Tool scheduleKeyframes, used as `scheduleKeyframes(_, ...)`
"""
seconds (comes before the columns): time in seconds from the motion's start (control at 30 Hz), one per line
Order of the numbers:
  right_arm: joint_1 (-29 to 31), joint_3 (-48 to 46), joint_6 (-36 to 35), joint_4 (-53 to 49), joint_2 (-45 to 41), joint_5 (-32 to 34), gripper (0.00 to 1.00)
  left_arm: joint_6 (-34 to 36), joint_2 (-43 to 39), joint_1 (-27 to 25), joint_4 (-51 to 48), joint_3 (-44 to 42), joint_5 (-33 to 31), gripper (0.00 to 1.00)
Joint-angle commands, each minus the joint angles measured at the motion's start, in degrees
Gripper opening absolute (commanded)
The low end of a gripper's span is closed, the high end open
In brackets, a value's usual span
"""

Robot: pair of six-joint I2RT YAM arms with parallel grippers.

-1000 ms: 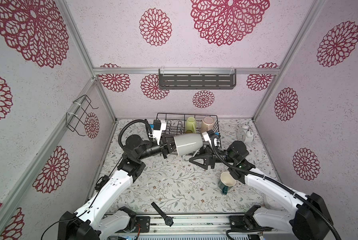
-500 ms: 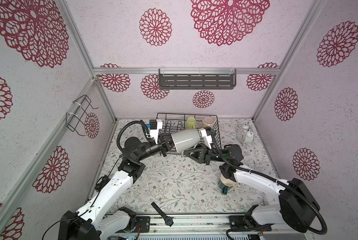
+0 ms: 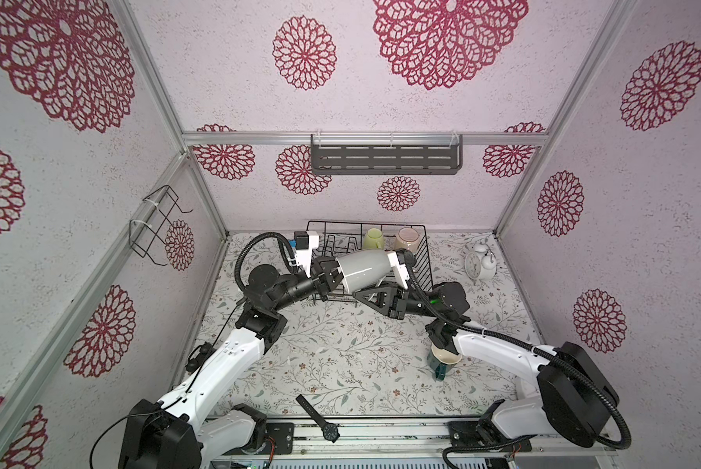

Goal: Load the cups into the dish rack
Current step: 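Open the left gripper and carry the white mug over the rack with right gripper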

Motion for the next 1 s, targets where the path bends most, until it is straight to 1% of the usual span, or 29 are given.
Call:
scheduleKeyframes(0.0, 0.54, 2.15, -3.75, 1.98, -2.55, 0.76, 0.01, -1.28, -1.51, 0.08, 1.03, 0.2, 0.32, 0.31)
scheduleKeyframes(0.07, 0.39, 2.12, -6.45, -1.16, -3.52, 1.29, 0.0, 0.02, -2.15, 0.23, -0.36, -0.27, -0.48, 0.45)
scheduleKeyframes(0.1, 0.24, 2.17, -8.01, -3.54, -4.09, 1.61, 0.0, 0.4, -2.39, 0.26, -1.0, -0.61, -1.21, 0.59)
scheduleKeyframes(0.13, -0.07, 2.3, -9.65, -6.1, -4.68, 2.2, 0.0, 0.7, -2.68, 0.43, -1.74, -0.79, -1.95, 0.71)
scheduleKeyframes(0.17, -0.28, 2.24, -10.9, -7.83, -5.3, 2.79, 0.0, 0.84, -2.99, 0.67, -2.44, -0.88, -2.46, 0.75)
scheduleKeyframes(0.2, -0.63, 1.98, -12.26, -9.43, -5.93, 3.65, 0.0, 0.98, -3.34, 0.94, -3.39, -0.9, -2.94, 0.81)
scheduleKeyframes(0.27, -1.57, 1.89, -14.79, -12.82, -6.95, 4.93, 0.0, 2.43, -4.36, 1.19, -6.19, -1.18, -4.27, 0.89)
scheduleKeyframes(0.33, -2.93, 2.16, -17.94, -17.24, -7.81, 5.33, 0.0, 4.31, -5.7, 1.23, -8.74, -2.15, -7.64, 0.95)
scheduleKeyframes(0.4, -4.55, 2.73, -21.27, -22.52, -8.74, 6.39, 0.0, 5.57, -6.8, 1.48, -11.82, -2.77, -11.65, 0.98)
scheduleKeyframes(0.47, -6.45, 3.65, -25.05, -28.95, -9.49, 8.26, 0.0, 7.06, -7.74, 1.64, -17.22, -2.03, -15.48, 0.99)
scheduleKeyframes(0.5, -7.53, 4.34, -27.56, -33.2, -9.83, 9.48, 0.0, 7.93, -7.97, 1.71, -19.66, -1.63, -17.07, 1.0)
scheduleKeyframes(0.57, -9.45, 6.04, -33.17, -41.73, -9.98, 12.48, 0.0, 8.78, -8.28, 1.7, -21.4, -1.98, -19.53, 1.0)
scheduleKeyframes(0.63, -10.56, 8.28, -41.23, -51.32, -9.98, 16.52, 0.0, 8.7, -8.81, 1.72, -22.34, -2.56, -22.71, 1.0)
scheduleKeyframes(0.73, -10.71, 10.03, -50.0, -59.79, -9.9, 24.96, 0.0, 9.13, -10.41, 1.79, -24.91, -3.12, -27.35, 0.99)
scheduleKeyframes(0.83, -10.9, 13.0, -55.06, -66.58, -8.03, 32.44, 0.0, 9.71, -11.9, 1.92, -26.42, -4.28, -32.25, 0.99)
scheduleKeyframes(0.97, -11.49, 18.77, -58.02, -75.52, -2.84, 41.31, 0.0, 10.1, -14.14, 1.96, -30.95, -4.34, -37.55, 0.99)
